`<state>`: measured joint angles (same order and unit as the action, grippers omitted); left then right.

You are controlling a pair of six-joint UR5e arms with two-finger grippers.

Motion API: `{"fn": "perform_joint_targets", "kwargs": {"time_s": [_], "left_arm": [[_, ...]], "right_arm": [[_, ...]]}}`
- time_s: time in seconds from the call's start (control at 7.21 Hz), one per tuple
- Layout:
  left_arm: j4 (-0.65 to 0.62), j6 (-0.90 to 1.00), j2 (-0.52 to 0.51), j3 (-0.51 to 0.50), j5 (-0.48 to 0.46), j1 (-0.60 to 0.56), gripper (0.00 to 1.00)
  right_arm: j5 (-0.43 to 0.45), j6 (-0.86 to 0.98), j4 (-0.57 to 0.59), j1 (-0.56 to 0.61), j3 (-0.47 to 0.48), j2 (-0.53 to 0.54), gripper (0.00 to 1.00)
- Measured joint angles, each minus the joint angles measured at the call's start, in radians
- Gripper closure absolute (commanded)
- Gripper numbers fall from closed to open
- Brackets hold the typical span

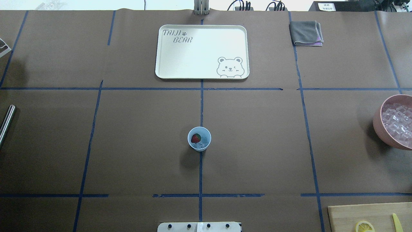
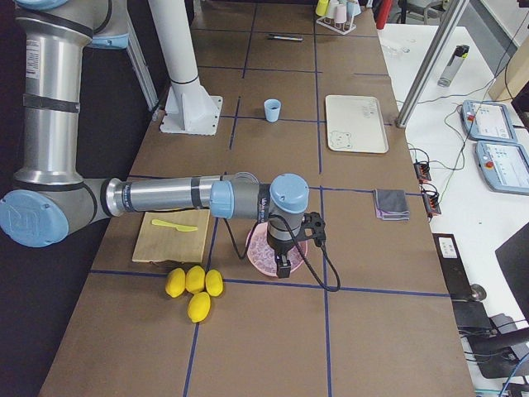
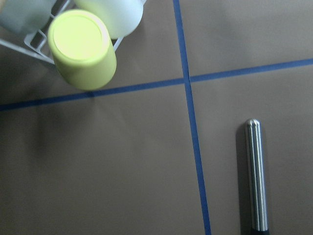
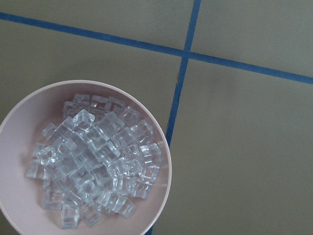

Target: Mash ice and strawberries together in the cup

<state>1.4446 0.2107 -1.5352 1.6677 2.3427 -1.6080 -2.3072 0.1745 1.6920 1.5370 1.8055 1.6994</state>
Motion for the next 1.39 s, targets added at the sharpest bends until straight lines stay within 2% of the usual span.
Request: {"fn": "perform_joint_targets", "kwargs": {"time_s": [1.39], "left_arm": [[0.006,0.004,0.052,-0.001,-0.002,0.005,0.00]], "right_arm": [[-0.008,-0.004,0.001,0.000,-0.002,0.001,0.01]]}}
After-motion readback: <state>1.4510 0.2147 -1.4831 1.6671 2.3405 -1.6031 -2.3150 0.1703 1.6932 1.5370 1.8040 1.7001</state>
